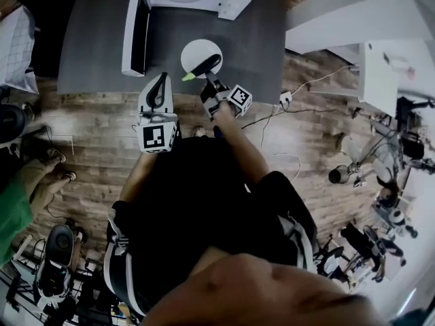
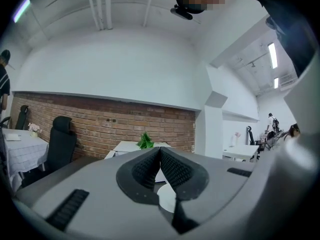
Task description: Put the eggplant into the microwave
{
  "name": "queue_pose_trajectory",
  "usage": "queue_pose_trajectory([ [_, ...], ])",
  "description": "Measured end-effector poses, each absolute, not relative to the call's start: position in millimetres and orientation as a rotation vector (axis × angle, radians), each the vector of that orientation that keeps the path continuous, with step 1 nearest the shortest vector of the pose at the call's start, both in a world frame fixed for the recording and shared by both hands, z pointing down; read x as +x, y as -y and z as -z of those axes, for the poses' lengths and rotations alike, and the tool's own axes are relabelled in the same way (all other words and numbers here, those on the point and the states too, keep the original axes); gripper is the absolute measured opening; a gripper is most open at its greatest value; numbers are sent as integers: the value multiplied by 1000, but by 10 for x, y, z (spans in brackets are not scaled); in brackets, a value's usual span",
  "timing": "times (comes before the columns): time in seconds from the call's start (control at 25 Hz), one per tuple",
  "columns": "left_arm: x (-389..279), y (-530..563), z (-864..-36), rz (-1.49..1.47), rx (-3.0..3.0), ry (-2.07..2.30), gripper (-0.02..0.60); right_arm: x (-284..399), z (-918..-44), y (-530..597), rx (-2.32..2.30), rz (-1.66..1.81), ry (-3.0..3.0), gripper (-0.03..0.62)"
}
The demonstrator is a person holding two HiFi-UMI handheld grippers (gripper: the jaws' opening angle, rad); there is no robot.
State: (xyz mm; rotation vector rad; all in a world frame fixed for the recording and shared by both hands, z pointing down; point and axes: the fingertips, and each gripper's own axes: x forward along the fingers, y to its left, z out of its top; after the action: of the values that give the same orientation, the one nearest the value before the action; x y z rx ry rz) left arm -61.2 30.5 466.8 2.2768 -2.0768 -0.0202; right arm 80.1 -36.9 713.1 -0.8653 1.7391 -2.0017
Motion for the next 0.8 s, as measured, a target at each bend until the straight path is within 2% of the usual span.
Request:
queue_pose_trajectory([
  [0.44,-1073,345,-4524,75,2402,1891,37,297,-6726,840,-873,1902,-1690,38],
  [0.8,-1138,564,-4399,68,2434,1815,37,103,-6573,1127,-862,1897,-1655,40],
])
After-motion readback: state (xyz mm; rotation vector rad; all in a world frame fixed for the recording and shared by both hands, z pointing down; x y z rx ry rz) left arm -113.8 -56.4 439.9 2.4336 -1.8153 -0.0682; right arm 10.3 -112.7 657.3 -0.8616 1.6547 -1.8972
